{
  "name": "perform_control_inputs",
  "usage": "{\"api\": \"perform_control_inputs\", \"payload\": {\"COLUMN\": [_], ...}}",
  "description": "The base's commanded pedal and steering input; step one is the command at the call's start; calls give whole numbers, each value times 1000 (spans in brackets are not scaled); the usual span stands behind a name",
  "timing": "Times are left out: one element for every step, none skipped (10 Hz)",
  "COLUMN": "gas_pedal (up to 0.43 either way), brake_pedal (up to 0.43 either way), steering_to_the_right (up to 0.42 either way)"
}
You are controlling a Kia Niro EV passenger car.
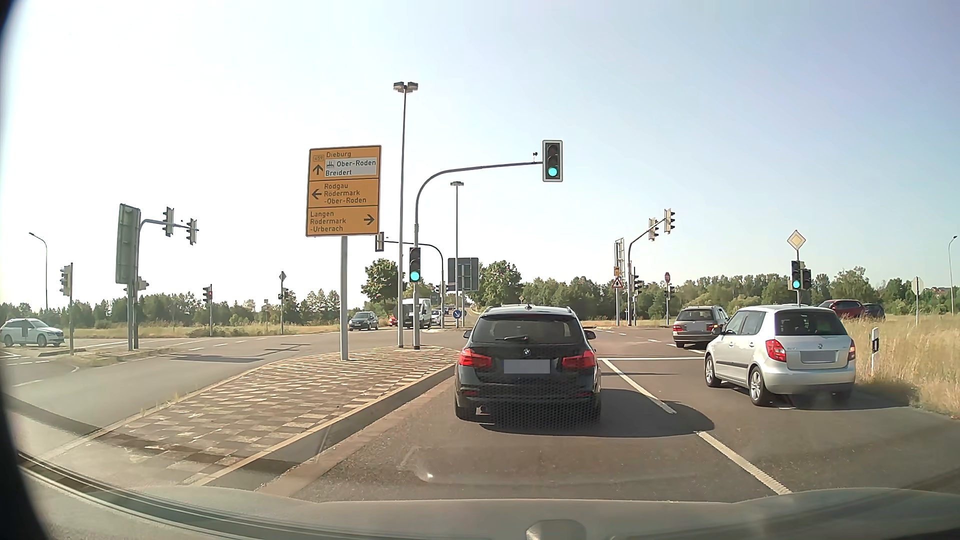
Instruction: Follow the waypoints while adhering to traffic rules and regulations
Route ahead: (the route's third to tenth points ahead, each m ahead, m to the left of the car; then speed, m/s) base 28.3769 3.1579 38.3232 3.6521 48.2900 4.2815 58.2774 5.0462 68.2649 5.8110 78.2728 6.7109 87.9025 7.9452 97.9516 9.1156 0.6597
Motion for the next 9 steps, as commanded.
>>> {"api": "perform_control_inputs", "payload": {"gas_pedal": [228,228,260,268,280,287,299,299,311], "brake_pedal": [18,18,18,18,18,18,18,18,18], "steering_to_the_right": [-6,-6,-6,-4,-4,-4,-4,-4,-4]}}
